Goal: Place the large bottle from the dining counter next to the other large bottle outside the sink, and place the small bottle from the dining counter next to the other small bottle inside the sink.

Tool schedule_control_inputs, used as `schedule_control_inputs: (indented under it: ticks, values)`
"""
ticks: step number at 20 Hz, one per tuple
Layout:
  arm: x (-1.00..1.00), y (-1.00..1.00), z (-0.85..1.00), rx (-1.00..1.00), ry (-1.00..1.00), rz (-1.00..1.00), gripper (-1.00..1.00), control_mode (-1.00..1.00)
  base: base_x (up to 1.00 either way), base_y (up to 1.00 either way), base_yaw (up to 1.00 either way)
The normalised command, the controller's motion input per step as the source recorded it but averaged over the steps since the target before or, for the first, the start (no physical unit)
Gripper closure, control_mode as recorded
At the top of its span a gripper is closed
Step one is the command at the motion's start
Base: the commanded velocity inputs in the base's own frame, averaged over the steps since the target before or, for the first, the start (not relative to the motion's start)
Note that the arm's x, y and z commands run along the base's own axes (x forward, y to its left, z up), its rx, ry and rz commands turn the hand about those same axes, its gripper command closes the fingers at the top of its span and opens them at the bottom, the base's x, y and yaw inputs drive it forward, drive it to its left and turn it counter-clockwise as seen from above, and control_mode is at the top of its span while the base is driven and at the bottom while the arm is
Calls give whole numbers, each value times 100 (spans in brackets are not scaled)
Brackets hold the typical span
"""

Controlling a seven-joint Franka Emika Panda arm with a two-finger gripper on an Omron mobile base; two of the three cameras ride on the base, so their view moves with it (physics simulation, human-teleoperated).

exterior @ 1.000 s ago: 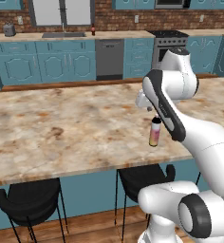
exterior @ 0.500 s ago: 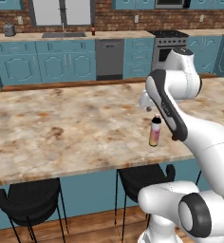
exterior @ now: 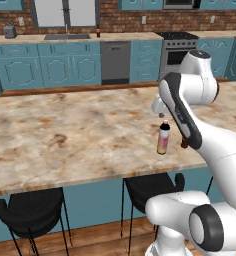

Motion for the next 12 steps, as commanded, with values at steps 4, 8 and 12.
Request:
schedule_control_inputs:
  ticks: [4,8,12]
  values:
    - [-14,-5,0,0,-8,0,-100,-100,0,0,0]
    - [-18,-3,-1,0,-15,0,-100,-100,0,0,0]
    - [-20,0,-9,0,-17,0,-100,-100,0,0,0]
